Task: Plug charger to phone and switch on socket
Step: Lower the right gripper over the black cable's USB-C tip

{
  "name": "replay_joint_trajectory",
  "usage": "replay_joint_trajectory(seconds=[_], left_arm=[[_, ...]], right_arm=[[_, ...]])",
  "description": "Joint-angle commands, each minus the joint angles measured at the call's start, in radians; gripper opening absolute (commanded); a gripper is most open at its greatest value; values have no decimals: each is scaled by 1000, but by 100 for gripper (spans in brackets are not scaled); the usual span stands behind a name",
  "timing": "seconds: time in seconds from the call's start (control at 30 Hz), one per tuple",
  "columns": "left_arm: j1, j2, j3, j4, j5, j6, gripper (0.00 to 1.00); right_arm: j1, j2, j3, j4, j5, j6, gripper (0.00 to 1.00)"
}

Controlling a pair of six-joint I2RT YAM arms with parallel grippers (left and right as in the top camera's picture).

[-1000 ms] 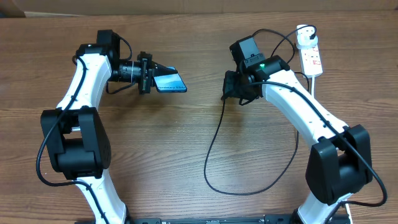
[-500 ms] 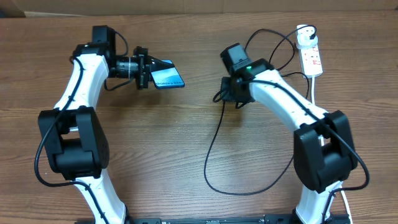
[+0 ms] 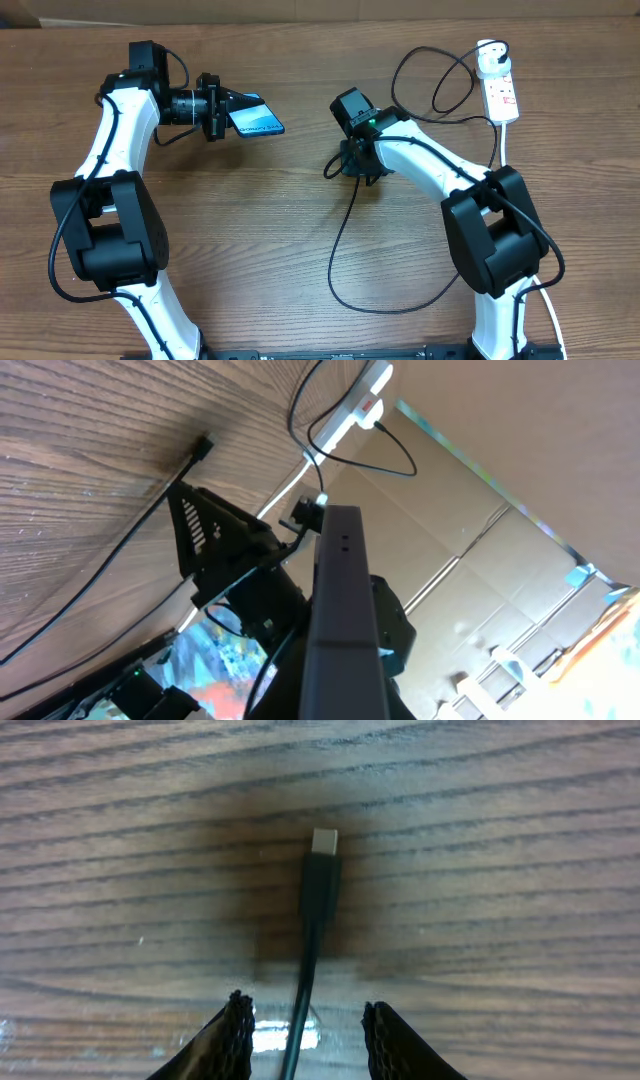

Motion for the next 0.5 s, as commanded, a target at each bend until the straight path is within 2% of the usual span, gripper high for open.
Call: replay_joint_trajectory(seconds=[0.0,0.47], left_arm=[[0,-7,8,2,20,-16,4],[0,-7,8,1,9,-12,4]], right_arm=[[-1,13,-1,15,26,-16,35],[-1,70,-1,62,41,-16,32]])
